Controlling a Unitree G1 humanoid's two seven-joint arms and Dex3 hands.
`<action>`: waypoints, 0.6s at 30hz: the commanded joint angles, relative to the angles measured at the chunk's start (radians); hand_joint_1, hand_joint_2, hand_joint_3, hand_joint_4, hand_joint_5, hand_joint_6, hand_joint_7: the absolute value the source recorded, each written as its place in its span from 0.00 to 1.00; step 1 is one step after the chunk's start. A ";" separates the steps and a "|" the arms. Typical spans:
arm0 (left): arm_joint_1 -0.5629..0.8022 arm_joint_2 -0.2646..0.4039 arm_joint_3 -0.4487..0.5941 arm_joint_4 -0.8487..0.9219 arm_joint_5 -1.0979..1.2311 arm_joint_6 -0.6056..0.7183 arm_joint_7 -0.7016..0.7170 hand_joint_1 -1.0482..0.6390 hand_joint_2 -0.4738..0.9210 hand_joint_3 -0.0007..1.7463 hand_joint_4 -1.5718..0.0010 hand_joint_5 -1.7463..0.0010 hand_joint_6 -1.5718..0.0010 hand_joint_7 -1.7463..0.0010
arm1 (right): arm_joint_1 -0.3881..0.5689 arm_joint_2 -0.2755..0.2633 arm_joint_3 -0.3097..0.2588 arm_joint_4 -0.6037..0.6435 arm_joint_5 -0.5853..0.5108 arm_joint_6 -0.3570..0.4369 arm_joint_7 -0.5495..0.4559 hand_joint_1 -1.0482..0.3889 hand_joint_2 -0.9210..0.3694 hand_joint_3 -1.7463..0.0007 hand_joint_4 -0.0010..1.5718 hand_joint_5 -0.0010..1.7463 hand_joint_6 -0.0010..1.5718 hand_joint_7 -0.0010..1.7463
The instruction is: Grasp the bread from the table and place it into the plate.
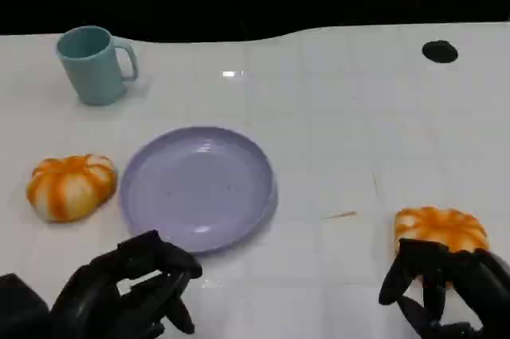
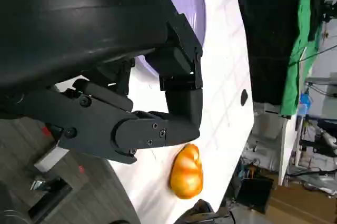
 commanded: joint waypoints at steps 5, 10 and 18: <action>0.000 0.011 0.010 -0.003 0.007 -0.005 0.003 0.37 1.00 0.24 0.57 0.07 0.55 0.31 | -0.001 -0.013 -0.005 -0.005 0.001 -0.005 -0.003 0.59 0.40 0.30 0.55 1.00 0.50 0.76; -0.001 0.010 0.013 0.000 -0.002 -0.001 -0.001 0.36 1.00 0.24 0.57 0.07 0.55 0.31 | -0.001 -0.014 -0.005 -0.002 0.000 -0.008 -0.005 0.59 0.40 0.30 0.56 1.00 0.50 0.76; -0.003 0.008 0.008 -0.004 0.002 0.000 0.002 0.36 1.00 0.24 0.57 0.07 0.55 0.31 | -0.002 -0.015 -0.008 0.004 0.001 -0.017 -0.010 0.59 0.41 0.30 0.56 1.00 0.51 0.76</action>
